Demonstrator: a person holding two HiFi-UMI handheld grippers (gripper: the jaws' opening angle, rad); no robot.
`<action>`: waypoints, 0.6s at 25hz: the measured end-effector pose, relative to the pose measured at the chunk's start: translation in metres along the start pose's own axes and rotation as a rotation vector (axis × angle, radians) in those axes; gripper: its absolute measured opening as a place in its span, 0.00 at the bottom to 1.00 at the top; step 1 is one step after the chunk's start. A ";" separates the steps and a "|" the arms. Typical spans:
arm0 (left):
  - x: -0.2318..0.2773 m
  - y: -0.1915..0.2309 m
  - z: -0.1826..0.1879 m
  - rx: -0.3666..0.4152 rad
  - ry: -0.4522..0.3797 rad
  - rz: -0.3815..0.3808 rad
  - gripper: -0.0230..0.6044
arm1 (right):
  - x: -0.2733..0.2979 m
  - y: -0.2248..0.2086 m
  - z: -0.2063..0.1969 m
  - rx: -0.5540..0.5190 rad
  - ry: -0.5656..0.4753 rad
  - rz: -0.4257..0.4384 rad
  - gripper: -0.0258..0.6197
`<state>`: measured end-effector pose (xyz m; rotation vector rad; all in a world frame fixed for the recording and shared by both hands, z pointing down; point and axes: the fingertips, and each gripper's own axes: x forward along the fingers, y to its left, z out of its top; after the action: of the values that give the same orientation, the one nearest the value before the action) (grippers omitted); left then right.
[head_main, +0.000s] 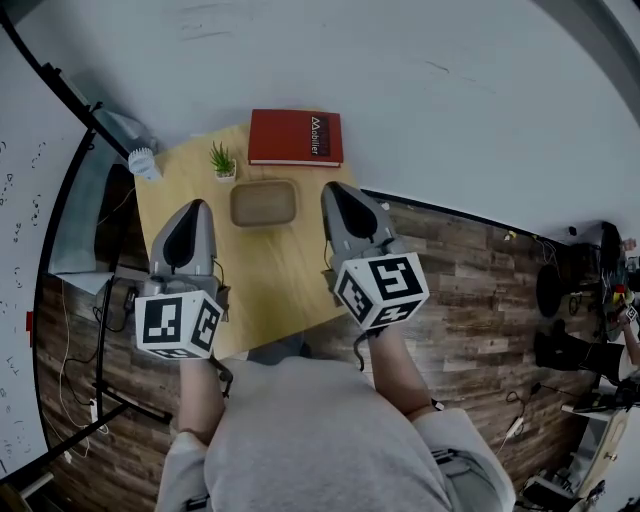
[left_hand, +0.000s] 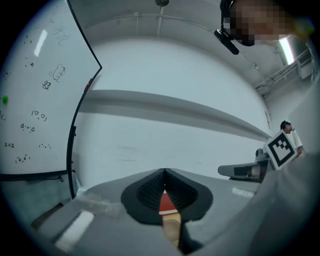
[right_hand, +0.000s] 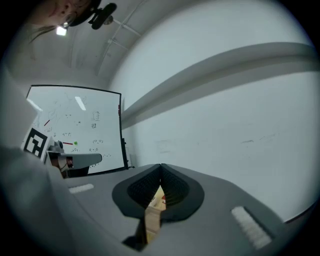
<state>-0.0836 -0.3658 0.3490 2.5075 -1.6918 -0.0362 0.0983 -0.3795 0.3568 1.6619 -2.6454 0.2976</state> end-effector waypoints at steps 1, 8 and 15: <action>0.005 0.005 -0.009 -0.008 0.033 0.003 0.04 | 0.007 -0.002 -0.009 0.023 0.028 0.004 0.04; 0.037 0.028 -0.077 -0.080 0.238 0.002 0.04 | 0.046 -0.019 -0.072 0.168 0.213 0.004 0.04; 0.057 0.047 -0.137 -0.152 0.400 0.014 0.04 | 0.071 -0.035 -0.136 0.258 0.391 -0.023 0.05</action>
<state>-0.0938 -0.4248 0.4930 2.2087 -1.4820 0.3051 0.0851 -0.4358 0.5036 1.4994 -2.3716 0.8955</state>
